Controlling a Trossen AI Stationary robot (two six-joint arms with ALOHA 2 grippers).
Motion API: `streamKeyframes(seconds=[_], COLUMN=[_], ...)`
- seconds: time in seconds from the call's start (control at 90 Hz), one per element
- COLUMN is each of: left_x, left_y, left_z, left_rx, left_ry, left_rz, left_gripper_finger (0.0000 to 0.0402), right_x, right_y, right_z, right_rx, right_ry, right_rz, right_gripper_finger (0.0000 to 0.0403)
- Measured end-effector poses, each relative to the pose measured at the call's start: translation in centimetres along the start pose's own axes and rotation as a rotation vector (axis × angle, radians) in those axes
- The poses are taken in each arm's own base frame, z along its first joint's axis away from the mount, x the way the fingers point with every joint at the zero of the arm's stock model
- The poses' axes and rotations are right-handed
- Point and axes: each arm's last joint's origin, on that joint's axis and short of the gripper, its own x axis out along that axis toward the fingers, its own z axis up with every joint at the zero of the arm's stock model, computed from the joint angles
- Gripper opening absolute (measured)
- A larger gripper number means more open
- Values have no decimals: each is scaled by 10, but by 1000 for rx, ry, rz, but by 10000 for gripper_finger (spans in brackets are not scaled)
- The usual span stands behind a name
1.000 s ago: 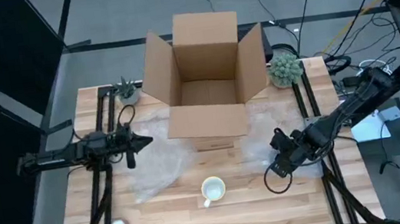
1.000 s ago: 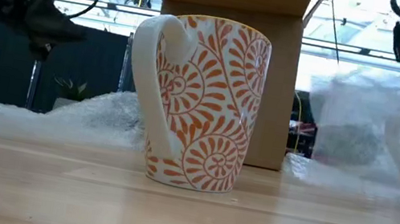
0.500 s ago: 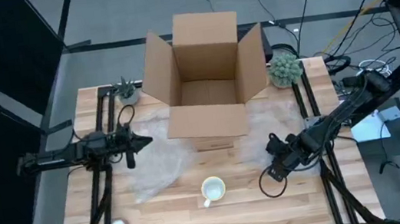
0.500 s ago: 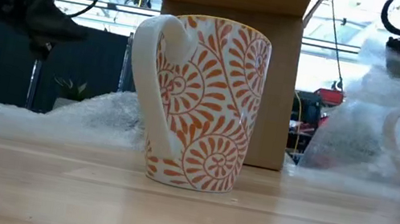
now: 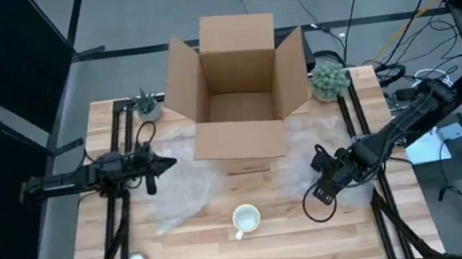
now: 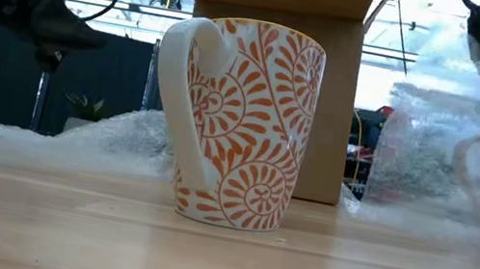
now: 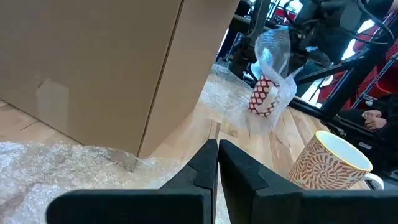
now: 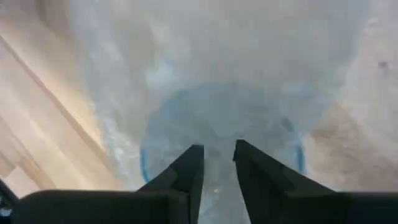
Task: Wrap mug
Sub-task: Wrap the red cup with the bubble wrap
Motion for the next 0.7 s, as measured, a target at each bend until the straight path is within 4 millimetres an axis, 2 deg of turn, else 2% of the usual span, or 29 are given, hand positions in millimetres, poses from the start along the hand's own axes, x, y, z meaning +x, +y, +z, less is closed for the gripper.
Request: streamKeyframes(seconds=[0.1, 0.233, 0.389, 0.533, 0.7], left_x=[0, 0, 0, 0, 0], left_y=[0, 0, 0, 0, 0], left_z=[0, 0, 0, 0, 0], left_rx=[0, 0, 0, 0, 1], left_ry=[0, 1, 1, 1, -2], left_rz=[0, 1, 0, 1, 5], left_gripper_finger=[3, 3, 3, 3, 3], right_x=[-1, -3, -26, -53, -75], right_y=[-1, -2, -4, -5, -16], right_z=[1, 2, 7, 9, 11], right_rx=[-11, -42, -46, -94, -83], right_ry=[0, 15, 49, 35, -35], right_rz=[2, 19, 97, 163, 65], right_gripper_finger=[95, 140, 175, 182, 172])
